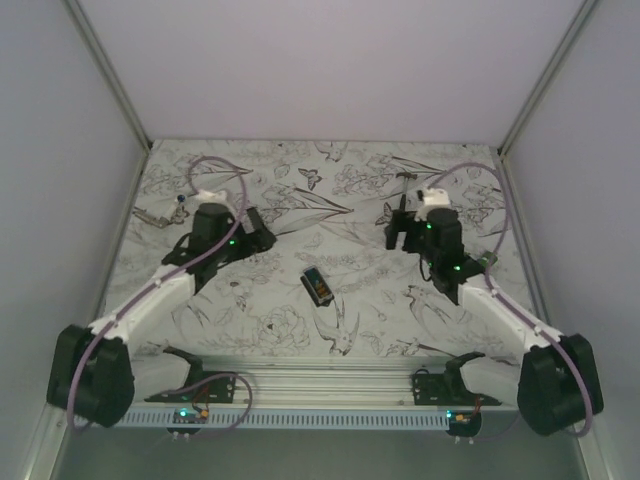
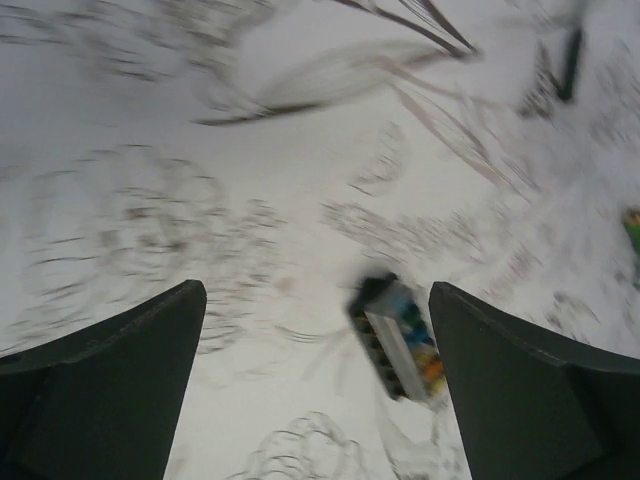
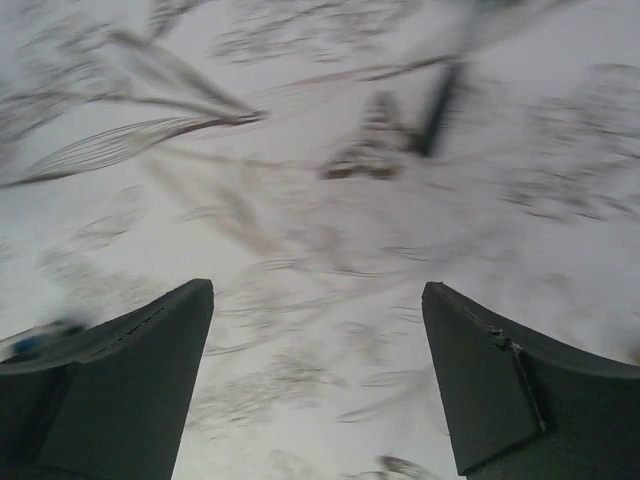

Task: Snap on the fuse box
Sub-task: Reset both arms

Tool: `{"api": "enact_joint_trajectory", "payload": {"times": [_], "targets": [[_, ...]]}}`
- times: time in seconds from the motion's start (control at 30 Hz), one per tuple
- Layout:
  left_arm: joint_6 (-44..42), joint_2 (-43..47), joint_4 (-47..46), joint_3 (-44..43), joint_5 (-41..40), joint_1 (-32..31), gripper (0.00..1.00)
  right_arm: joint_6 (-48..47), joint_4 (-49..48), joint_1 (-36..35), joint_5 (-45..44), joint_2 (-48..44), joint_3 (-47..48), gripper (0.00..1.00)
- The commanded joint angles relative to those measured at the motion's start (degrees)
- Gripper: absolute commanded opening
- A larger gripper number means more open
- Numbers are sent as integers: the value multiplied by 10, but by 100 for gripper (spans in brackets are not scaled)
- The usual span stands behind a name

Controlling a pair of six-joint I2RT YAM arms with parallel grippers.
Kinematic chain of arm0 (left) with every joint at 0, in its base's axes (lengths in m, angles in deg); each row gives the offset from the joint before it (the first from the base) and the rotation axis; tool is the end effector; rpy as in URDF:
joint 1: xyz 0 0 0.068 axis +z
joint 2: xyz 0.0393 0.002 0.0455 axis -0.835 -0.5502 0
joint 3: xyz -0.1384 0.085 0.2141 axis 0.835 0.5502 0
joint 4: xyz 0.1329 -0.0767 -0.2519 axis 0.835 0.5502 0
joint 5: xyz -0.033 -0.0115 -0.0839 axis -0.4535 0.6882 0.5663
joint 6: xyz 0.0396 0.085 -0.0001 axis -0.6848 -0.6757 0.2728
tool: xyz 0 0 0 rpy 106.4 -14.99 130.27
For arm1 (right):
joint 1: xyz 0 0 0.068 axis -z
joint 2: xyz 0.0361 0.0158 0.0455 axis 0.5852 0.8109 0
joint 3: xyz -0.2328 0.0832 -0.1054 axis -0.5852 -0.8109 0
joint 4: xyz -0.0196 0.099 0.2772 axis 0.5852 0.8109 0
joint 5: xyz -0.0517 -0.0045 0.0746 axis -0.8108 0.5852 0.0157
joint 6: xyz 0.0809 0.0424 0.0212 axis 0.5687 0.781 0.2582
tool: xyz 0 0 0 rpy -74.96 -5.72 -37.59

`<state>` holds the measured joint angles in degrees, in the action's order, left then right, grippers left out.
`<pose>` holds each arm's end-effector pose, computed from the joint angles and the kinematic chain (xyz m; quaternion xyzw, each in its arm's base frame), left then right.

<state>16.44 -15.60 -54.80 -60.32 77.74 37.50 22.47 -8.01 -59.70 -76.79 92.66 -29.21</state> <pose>0.3308 -0.1256 0.2101 -0.0974 0.8367 -0.2979 0.4492 0.3157 0.1370 0.2056 -0.0525 0.8405 0.1700 0.5117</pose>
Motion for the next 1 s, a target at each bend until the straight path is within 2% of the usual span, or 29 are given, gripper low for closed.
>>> {"api": "enact_joint_trajectory", "payload": {"times": [0.0,0.1,0.17,0.23,0.3,0.4,0.5,0.53,0.57,0.67,0.7,0.77,0.8,0.87,0.97], "targets": [[-49,69,40,59,-115,62,99,-48,-56,62,-151,-53,-67,93],[-83,102,38,93,-187,98,99,-65,-154,105,-182,-76,-126,95],[-108,110,24,113,-230,121,99,-89,-257,116,-212,-72,-174,96],[-129,107,0,131,-261,144,99,-106,-356,123,-233,-48,-211,97],[-154,96,-32,140,-270,166,99,-113,-414,129,-234,-5,-221,98],[-226,72,-137,171,-290,174,99,-144,-473,130,-228,64,-223,100],[-280,28,-255,206,-270,177,99,-158,-625,131,-219,133,-262,99],[-291,8,-274,206,-259,177,99,-159,-638,132,-218,143,-271,99],[-302,-20,-286,201,-246,177,99,-152,-604,138,-205,130,-266,99],[-319,-77,-310,180,-188,179,100,-131,-695,168,-160,156,-301,99],[-323,-95,-346,187,-169,179,100,-132,-711,171,-155,172,-301,99],[-341,-140,-395,192,-130,178,100,-140,-658,172,-121,169,-279,99],[-347,-139,-398,196,-117,178,100,-148,-652,173,-110,172,-272,99],[-360,-150,-461,220,-98,176,100,-142,-630,182,-90,172,-262,99],[-359,-152,-462,218,-112,172,100,-128,-601,203,-60,172,-247,99]]}}
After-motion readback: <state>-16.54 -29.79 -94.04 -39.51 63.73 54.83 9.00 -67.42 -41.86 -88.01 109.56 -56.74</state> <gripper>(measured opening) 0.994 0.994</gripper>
